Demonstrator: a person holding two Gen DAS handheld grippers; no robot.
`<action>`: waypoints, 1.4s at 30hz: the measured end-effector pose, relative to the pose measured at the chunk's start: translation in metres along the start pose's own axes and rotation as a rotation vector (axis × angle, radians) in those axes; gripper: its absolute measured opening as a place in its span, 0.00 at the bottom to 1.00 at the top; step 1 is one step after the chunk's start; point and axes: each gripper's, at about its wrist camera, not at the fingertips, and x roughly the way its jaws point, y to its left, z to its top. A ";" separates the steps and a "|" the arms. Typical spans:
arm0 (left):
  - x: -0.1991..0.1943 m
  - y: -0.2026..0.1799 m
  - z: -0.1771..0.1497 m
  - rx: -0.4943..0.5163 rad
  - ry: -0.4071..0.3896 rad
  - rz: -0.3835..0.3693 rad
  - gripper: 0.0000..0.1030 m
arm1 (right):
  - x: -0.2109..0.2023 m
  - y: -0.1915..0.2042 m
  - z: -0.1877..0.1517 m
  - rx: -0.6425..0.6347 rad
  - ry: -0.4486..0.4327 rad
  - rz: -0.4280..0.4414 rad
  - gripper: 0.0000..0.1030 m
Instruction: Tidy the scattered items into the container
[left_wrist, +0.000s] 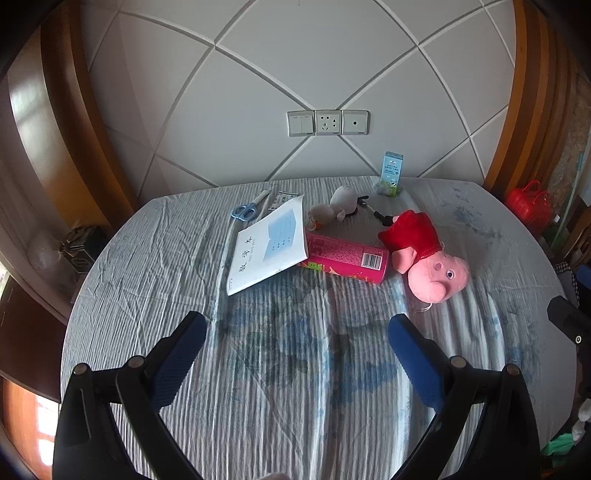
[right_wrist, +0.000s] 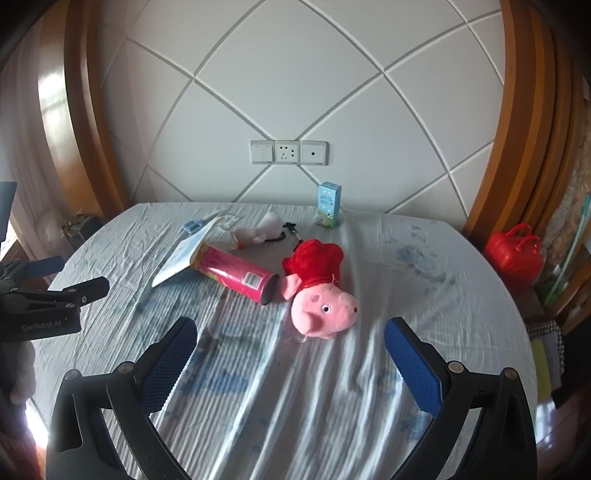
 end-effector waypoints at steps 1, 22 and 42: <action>0.001 0.001 -0.001 -0.001 0.009 -0.003 0.98 | 0.000 0.000 0.001 -0.002 0.001 0.000 1.00; -0.006 0.018 -0.003 -0.055 -0.012 -0.039 0.97 | -0.003 0.004 0.003 -0.013 -0.002 -0.023 1.00; -0.008 0.017 -0.006 -0.033 -0.021 -0.024 0.97 | -0.005 -0.001 0.001 0.006 -0.002 -0.029 1.00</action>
